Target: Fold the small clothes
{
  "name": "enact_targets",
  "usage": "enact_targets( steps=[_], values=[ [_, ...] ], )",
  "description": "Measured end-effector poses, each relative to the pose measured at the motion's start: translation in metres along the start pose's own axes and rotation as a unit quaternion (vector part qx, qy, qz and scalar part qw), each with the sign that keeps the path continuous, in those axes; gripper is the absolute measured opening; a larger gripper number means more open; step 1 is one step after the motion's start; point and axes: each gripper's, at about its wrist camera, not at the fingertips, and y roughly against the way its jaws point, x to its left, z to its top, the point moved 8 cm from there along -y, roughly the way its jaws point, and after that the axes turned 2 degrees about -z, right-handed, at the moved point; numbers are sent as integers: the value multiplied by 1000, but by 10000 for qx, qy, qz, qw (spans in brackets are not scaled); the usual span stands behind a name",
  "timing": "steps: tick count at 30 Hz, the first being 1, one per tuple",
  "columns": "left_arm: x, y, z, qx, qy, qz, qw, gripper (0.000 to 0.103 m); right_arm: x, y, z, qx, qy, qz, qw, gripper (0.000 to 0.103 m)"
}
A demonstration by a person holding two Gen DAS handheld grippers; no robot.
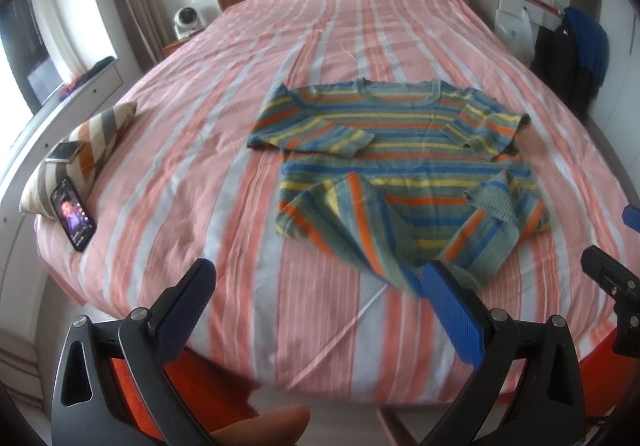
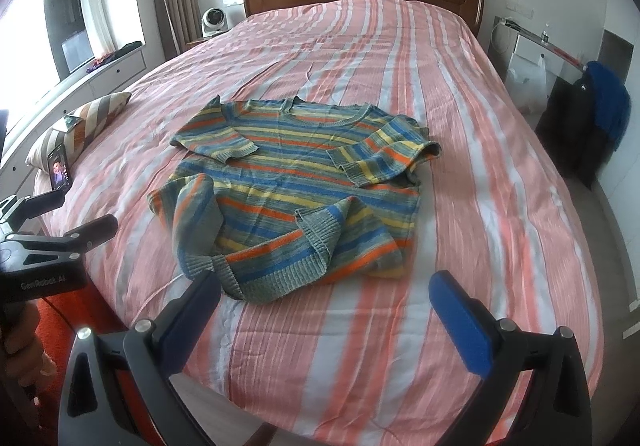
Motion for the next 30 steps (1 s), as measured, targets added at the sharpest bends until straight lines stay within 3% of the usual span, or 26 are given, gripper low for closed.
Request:
enact_targets(
  steps=[30],
  values=[
    [-1, -1, -5, 8, -111, 135, 9998, 103, -6, -3, -3, -56, -83, 8, 9999, 103]
  ],
)
